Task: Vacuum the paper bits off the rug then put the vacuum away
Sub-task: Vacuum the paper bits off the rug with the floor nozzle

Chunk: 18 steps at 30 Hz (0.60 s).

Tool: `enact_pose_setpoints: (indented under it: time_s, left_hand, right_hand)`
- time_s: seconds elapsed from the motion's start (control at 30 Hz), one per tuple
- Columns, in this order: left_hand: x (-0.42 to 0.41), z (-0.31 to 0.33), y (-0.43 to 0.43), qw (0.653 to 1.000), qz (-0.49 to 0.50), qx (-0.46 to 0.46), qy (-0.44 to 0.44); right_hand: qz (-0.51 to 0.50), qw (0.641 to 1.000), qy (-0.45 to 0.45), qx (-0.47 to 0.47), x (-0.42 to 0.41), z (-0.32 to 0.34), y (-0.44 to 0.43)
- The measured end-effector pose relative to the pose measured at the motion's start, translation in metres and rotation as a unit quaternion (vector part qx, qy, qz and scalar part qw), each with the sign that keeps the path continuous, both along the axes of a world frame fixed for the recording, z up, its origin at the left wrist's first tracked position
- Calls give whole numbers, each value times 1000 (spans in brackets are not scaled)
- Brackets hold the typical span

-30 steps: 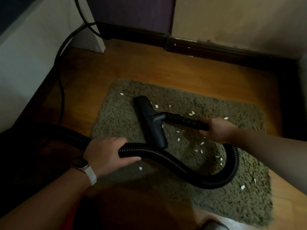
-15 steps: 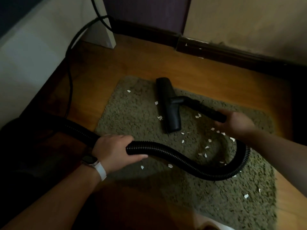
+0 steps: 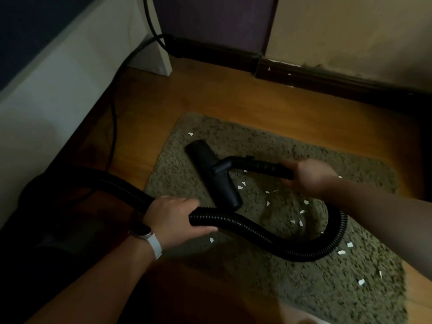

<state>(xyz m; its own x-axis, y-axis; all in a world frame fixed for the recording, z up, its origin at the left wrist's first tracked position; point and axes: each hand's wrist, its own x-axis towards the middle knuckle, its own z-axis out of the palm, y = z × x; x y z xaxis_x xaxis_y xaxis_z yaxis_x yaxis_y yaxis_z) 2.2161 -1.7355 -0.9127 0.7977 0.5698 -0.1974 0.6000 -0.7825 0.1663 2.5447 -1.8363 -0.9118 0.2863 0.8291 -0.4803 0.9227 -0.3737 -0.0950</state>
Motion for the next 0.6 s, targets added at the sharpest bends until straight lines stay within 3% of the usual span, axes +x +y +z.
enact_pose_setpoints:
  time_s: [0.4,0.6]
  left_hand:
    - [7,0,0,1000,-4,-9,-3]
    - [10,3,-5,1000,-25,-13,9]
  right_hand:
    - [-179,984,17,10,65,3,-72]
    - [-89,996,6,2,39,1,-67]
